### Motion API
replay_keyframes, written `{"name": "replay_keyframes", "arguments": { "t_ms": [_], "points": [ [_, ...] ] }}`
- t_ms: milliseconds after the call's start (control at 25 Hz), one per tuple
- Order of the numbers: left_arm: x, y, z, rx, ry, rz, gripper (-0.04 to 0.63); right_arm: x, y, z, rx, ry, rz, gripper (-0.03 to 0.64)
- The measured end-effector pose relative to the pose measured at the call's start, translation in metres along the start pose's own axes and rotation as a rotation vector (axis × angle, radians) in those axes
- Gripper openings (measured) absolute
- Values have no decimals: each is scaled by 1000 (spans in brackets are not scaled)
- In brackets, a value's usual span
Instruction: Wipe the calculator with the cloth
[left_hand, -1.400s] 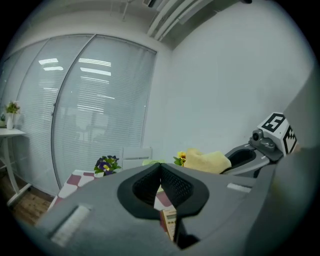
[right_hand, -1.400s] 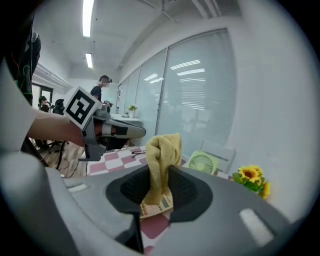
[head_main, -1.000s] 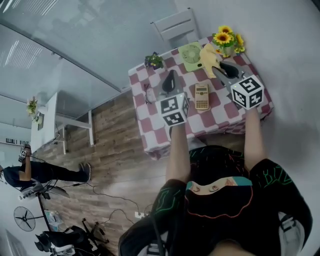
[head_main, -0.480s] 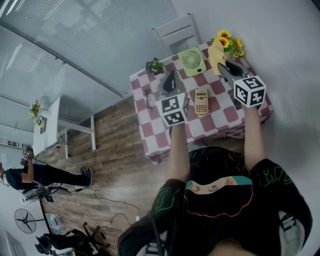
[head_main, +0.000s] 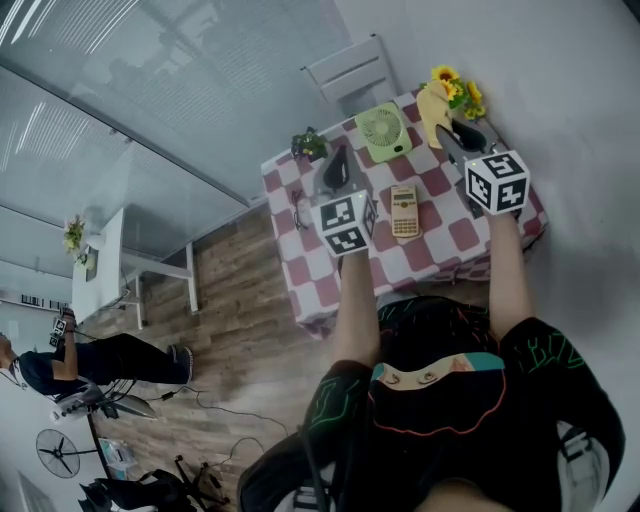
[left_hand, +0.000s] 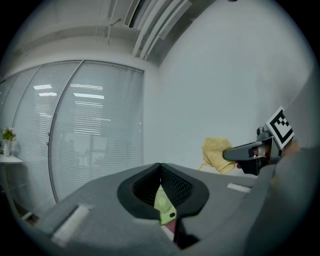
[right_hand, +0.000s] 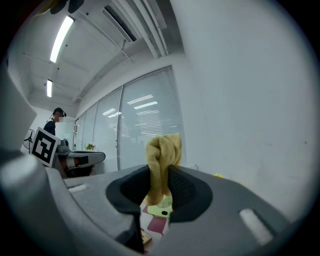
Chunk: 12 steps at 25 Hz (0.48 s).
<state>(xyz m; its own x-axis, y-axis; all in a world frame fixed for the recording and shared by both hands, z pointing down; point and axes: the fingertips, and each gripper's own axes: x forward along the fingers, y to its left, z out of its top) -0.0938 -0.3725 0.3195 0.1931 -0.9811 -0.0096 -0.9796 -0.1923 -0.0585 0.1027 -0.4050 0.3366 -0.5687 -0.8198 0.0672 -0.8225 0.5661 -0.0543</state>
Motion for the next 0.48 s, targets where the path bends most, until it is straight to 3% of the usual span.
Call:
{"name": "replay_keyframes", "arguments": {
  "t_ms": [480],
  "points": [
    [18, 0, 4, -1, -5, -45, 9, 7, 1, 16, -99, -34, -12, 106]
  ]
}}
